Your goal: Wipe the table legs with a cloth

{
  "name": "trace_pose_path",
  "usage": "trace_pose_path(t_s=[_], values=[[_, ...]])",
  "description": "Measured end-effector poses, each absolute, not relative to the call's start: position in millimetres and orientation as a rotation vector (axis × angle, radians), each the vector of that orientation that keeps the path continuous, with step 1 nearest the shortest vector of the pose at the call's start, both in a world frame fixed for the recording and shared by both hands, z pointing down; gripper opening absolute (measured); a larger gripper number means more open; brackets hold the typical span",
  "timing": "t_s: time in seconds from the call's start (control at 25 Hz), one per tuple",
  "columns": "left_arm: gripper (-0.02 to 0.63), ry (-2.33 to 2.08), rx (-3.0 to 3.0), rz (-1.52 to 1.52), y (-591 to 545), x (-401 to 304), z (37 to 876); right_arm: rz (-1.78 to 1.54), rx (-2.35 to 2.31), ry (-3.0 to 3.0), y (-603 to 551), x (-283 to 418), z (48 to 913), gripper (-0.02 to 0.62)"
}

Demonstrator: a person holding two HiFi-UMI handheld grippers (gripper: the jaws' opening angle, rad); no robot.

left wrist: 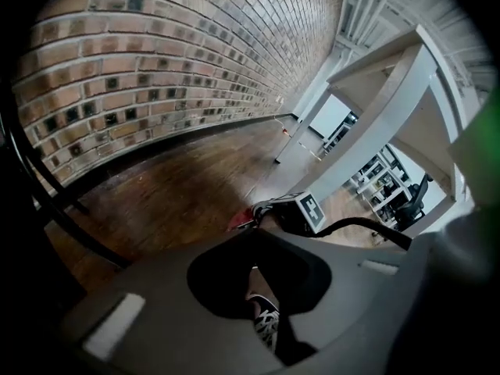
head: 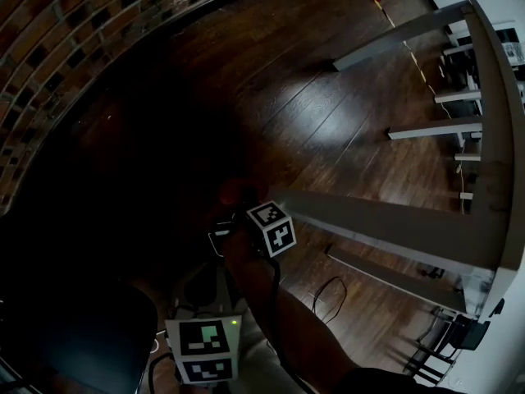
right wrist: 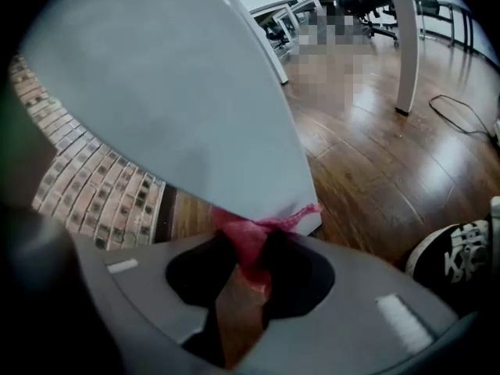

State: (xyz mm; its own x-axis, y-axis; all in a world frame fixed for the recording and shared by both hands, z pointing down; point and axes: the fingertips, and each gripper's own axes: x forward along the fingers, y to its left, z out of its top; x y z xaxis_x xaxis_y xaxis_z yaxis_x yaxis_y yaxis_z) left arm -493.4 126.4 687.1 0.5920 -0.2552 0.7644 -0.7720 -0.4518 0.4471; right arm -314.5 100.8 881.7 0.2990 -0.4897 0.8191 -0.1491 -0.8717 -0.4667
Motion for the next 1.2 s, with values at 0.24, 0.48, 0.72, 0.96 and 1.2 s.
trace_pose_path(t_s=[0.24,0.48,0.72,0.96,1.2], values=[[0.0,-0.813,2.042,0.825,126.8,-487.3,593.4,-1.576,-2.22,0.607,97.6,-313.4,759.3,0.1],[0.0,-0.805,2.102,0.815,113.7,-474.5,491.2,-1.55,-2.183,0.645,93.0,-316.9,638.8,0.1],[0.0,-0.809,2.153,0.774,116.6,-467.4,412.9,-1.477,-2.155,0.759,92.6,-321.6,532.3,0.101],[0.0,-0.77,2.25,0.803,125.9,-456.2,362.7,-1.389,-2.144,1.012,91.0,-325.9,443.7,0.101],[0.0,-0.733,2.291,0.831,138.4,-449.9,351.4,-1.257,-2.182,1.45,107.9,-334.7,387.4,0.101]])
